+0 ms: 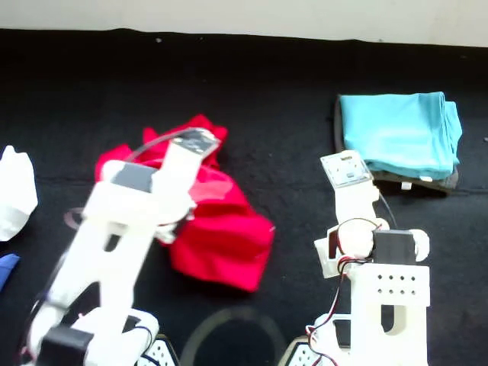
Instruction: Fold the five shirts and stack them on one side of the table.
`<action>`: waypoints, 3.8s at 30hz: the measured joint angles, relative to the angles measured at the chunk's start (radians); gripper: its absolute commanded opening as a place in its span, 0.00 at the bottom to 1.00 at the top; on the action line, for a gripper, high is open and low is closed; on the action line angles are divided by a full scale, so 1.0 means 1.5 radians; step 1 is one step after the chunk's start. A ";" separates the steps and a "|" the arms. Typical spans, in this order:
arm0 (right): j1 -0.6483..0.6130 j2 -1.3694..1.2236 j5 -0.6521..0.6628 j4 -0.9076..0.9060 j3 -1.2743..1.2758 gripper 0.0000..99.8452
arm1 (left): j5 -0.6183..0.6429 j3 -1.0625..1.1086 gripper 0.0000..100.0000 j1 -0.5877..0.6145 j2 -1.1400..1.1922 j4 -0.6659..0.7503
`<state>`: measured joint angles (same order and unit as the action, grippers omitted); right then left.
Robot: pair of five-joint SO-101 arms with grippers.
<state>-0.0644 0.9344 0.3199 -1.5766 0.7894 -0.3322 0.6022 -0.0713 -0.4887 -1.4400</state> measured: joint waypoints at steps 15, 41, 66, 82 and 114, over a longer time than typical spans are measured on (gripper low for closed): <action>-0.199 -0.152 -0.058 0.091 -0.001 0.36 | -0.099 0.089 0.01 0.123 -0.018 0.098; -0.612 -0.416 -0.337 0.377 -0.038 0.37 | 0.211 0.115 0.01 0.164 -0.012 0.199; -0.616 -0.464 -0.351 0.521 -0.039 0.12 | 0.409 0.117 0.01 0.165 -0.011 0.207; -0.523 -0.576 -0.320 0.526 -0.045 0.01 | 0.409 0.117 0.01 0.164 -0.011 0.207; -0.026 -0.314 0.056 0.521 -0.044 0.01 | 0.113 0.129 0.01 0.055 -0.010 0.161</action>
<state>-0.1028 0.4634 0.4043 -0.7956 0.7234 -0.1634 0.7956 0.0115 -0.5040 -1.1991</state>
